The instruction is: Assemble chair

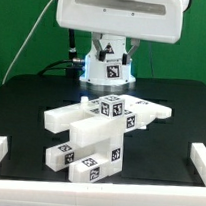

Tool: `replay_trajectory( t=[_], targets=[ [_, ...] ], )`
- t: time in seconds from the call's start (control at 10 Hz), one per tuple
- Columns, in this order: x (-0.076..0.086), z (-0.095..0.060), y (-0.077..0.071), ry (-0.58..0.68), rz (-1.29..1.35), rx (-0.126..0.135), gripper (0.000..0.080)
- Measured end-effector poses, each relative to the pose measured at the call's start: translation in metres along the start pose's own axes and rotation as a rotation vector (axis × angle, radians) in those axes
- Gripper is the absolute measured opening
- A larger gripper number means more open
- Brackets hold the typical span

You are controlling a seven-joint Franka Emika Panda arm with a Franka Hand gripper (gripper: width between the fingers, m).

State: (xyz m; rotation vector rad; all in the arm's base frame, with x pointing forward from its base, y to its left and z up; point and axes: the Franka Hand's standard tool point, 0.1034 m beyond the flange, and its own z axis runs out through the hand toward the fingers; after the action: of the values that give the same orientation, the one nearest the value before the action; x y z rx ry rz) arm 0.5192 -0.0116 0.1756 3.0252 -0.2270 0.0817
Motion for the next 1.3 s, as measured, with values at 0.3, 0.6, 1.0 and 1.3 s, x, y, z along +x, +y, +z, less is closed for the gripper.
replay_trajectory(
  t=[0.3,0.6,1.0,1.3],
  targets=[
    [0.002,0.007,0.038,0.002,-0.128,-0.012,0.0284],
    [0.0,0.024,0.044,0.03,-0.158,-0.04,0.0284],
    [-0.003,0.036,0.046,0.022,-0.168,-0.063,0.0284],
    [-0.012,0.042,0.045,0.004,-0.168,-0.062,0.0284]
  ],
)
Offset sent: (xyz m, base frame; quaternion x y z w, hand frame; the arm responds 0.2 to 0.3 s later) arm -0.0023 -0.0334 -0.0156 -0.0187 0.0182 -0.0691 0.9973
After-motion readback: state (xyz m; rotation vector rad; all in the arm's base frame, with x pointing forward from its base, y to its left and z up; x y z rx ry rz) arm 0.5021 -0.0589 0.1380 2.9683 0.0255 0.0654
